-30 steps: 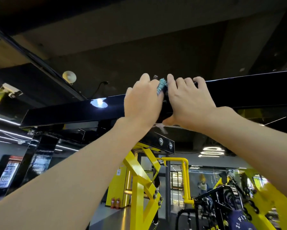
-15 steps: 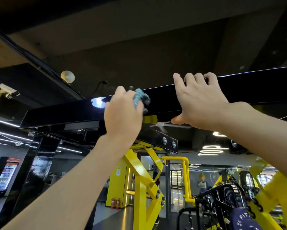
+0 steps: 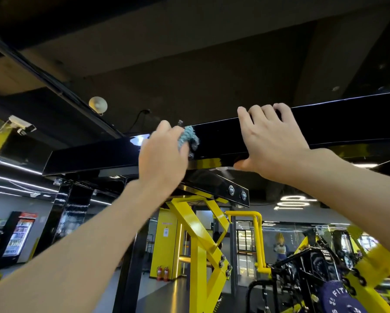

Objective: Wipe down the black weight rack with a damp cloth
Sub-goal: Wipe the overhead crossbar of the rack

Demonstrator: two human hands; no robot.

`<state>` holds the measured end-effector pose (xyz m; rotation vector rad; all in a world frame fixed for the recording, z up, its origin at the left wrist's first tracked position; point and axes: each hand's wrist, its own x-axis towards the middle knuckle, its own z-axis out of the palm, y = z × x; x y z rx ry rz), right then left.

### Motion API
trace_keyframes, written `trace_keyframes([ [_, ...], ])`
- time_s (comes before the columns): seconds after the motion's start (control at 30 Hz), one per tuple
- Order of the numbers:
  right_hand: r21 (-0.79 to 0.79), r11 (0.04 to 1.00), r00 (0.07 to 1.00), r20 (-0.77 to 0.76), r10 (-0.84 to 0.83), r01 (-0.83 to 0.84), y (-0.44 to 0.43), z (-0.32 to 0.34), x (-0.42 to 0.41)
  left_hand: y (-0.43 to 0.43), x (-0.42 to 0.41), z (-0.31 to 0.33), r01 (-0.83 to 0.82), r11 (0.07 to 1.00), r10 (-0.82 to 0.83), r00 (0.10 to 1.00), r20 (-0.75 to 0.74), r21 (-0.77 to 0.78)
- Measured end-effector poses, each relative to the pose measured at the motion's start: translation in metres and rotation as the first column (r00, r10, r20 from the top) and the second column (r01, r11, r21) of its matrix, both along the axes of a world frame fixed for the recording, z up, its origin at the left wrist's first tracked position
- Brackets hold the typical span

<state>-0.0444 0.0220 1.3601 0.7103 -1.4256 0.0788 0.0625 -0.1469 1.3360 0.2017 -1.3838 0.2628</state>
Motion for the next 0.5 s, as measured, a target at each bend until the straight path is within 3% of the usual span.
trace_keyframes([
  [0.03, 0.009, 1.000, 1.000, 0.019, 0.004, -0.004, 0.001, 0.000, 0.001, -0.005, 0.008, 0.005, 0.036, 0.997, -0.036, 0.999, -0.003, 0.063],
  [0.1, 0.029, 0.997, 0.997, 0.041, 0.066, -0.068, 0.004, -0.002, 0.008, -0.002, 0.024, 0.005, 0.278, 0.946, -0.273, 0.961, -0.052, 0.164],
  [0.17, 0.038, 0.964, 0.963, 0.059, 0.261, -0.264, 0.004, -0.006, 0.020, 0.010, 0.034, -0.003, 0.604, 0.766, -0.600, 0.795, -0.096, 0.220],
  [0.2, 0.041, 0.905, 0.902, 0.107, 0.418, -0.424, 0.003, -0.008, 0.028, 0.017, 0.036, -0.007, 0.721, 0.644, -0.725, 0.682, -0.098, 0.255],
  [0.27, 0.020, 0.690, 0.662, 0.303, 0.685, -0.723, 0.001, -0.012, 0.044, 0.030, 0.037, -0.014, 0.840, 0.428, -0.876, 0.477, -0.077, 0.334],
  [0.3, 0.004, 0.600, 0.554, 0.387, 0.737, -0.800, -0.001, -0.015, 0.051, 0.035, 0.037, -0.016, 0.864, 0.351, -0.913, 0.402, -0.074, 0.361],
  [0.33, 0.004, 0.560, 0.512, 0.413, 0.754, -0.829, -0.002, -0.017, 0.055, 0.039, 0.038, -0.017, 0.877, 0.299, -0.933, 0.351, -0.077, 0.375],
  [0.43, -0.022, 0.570, 0.529, 0.346, 0.775, -0.821, -0.002, -0.018, 0.058, 0.044, 0.037, -0.017, 0.874, 0.294, -0.934, 0.348, -0.077, 0.387],
  [0.5, -0.087, 0.563, 0.507, 0.338, 0.793, -0.822, 0.002, -0.016, 0.058, 0.048, 0.036, -0.018, 0.829, 0.430, -0.878, 0.476, -0.047, 0.359],
])
